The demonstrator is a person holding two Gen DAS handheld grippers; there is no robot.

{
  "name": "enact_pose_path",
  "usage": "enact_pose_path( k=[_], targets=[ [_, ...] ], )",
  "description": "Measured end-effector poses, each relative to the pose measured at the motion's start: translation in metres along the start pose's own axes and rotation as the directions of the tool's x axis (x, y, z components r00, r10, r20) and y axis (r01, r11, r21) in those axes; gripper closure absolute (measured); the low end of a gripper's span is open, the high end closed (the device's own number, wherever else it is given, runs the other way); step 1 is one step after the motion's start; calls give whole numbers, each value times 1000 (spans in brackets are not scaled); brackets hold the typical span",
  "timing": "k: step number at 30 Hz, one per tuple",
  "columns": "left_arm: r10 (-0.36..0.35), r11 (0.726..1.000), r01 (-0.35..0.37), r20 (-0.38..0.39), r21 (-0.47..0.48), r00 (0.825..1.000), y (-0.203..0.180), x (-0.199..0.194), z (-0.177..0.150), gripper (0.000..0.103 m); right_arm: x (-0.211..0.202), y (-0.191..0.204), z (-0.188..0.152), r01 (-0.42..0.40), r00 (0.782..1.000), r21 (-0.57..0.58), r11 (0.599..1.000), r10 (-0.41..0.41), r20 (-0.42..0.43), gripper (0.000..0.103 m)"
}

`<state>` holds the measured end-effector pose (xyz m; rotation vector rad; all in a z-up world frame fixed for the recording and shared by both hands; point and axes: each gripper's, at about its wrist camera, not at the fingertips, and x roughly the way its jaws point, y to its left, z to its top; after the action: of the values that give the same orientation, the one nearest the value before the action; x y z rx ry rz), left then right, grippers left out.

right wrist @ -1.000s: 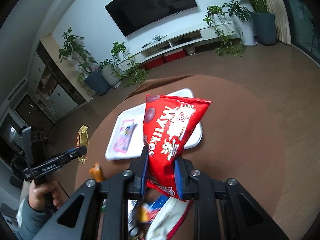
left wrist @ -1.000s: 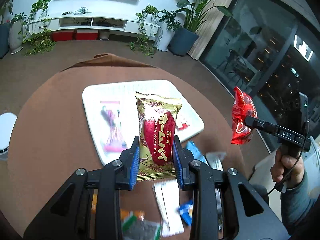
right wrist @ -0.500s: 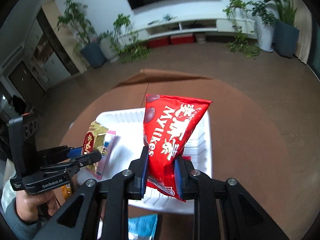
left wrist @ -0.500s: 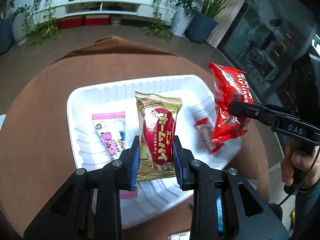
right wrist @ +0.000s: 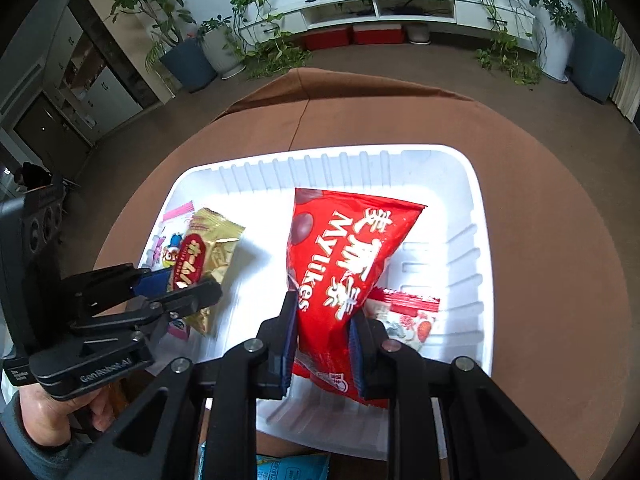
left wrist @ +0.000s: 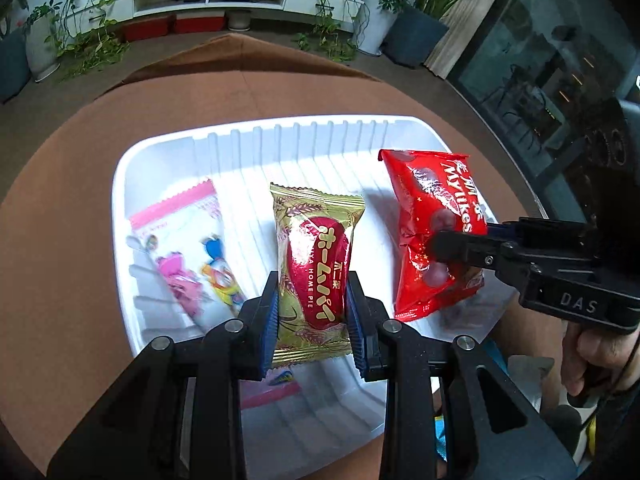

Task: Organize snacks
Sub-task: 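Carry both packets into the white tray and open both grippers, then withdraw both tools from the tray toward the remaining snacks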

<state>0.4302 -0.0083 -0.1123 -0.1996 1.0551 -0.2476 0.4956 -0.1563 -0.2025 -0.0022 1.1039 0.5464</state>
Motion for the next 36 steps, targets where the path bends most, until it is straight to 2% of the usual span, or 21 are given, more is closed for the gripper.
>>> enact_pose_path(
  k=[9,13,15,19,21,23,24,25,27,28,31,36],
  targets=[
    [20,1000,-20,-22,7,1000,3,24,10,73,-1,8,-12,0,1000,0,1000,0,-2,75],
    [32,999,-32,7,4,999,4,12,10,70,-5,10,-12,1,1000,-8,1000,-1,14,70],
    [38,999,-38,21,6,999,2,4,12,59,-11,12,-11,4,999,-12,1000,-4,38,64],
    [46,999,-47,72,13,996,-1,-15,16,49,-27,12,-12,14,996,-16,1000,-13,87,50],
    [46,999,-47,104,9,994,-3,-30,18,41,-39,12,-12,24,993,-10,1000,-22,118,43],
    [43,999,-46,139,16,989,-6,-50,19,37,-54,11,-14,28,988,-2,1000,-27,152,40],
    [45,999,-49,156,19,987,-7,-62,17,31,-61,11,-15,25,985,6,1000,-26,169,37],
    [40,999,-45,179,24,983,-8,-75,16,27,-72,10,-18,14,981,21,1000,-18,195,32],
    [30,999,-37,229,26,973,-11,-104,12,5,-95,7,-27,-13,968,48,999,0,250,25],
    [21,999,-29,254,29,967,-12,-118,8,1,-106,5,-33,-28,961,60,998,10,278,19],
    [-6,999,-10,330,49,944,-13,-162,-12,0,-142,-1,-58,-94,930,104,990,50,363,8],
    [7,996,-41,415,74,910,-7,-223,-72,0,-183,-4,-119,-192,887,155,969,103,449,5]
  ],
)
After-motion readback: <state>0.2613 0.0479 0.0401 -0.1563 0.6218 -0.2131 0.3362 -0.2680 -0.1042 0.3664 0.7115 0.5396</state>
